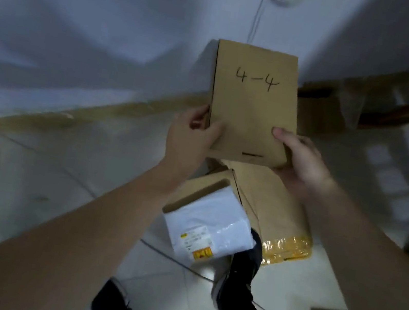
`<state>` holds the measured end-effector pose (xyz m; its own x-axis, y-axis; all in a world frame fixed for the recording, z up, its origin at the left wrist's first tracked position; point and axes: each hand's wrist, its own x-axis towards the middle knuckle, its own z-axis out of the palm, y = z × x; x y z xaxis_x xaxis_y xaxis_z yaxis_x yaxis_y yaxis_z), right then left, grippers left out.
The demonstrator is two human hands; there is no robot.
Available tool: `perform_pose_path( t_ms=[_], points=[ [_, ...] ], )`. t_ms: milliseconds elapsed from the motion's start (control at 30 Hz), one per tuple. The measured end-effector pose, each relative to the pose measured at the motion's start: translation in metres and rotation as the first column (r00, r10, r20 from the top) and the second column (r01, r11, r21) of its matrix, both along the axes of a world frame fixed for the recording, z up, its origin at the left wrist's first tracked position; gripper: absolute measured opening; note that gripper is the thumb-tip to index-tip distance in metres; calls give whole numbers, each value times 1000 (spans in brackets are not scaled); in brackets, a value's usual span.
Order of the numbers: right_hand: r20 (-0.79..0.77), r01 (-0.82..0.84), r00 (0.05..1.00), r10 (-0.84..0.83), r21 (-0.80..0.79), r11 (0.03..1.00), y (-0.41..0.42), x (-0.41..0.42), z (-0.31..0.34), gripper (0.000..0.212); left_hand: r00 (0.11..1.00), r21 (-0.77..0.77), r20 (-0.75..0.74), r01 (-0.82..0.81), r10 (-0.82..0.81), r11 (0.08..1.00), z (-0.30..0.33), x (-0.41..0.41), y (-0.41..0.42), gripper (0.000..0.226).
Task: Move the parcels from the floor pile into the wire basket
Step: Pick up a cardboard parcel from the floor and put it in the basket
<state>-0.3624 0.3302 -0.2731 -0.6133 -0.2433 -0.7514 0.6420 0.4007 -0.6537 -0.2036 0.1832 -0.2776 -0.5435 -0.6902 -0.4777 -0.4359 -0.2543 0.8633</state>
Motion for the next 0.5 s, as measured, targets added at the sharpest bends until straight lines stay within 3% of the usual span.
perform_pose_path(
  t_ms=[67, 133, 233, 367, 433, 500],
  points=[
    [-13, -71, 997, 70, -23, 997, -5, 31, 85, 55, 992, 137, -7, -127, 129, 982, 83, 31, -3, 40],
    [-40, -161, 986, 159, -55, 985, -8, 58, 172, 58, 991, 233, -22, -126, 134, 964, 174, 64, -9, 42],
    [-69, -320, 947, 313, -125, 939, -19, 104, 294, 68, 992, 164, -19, -116, 121, 980, 293, 125, -20, 52],
    [-181, -456, 885, 430, -142, 878, -34, 169, 433, 61, 986, 71, -8, -167, 168, 983, 424, 201, -27, 43],
    [-217, -516, 848, 484, -131, 846, -37, 198, 483, 73, 986, 59, -2, -166, 167, 984, 477, 236, -23, 38],
    [-255, -594, 791, 556, -102, 798, -38, 229, 523, 67, 984, 33, -6, -175, 175, 984, 517, 272, -16, 41]
  ],
)
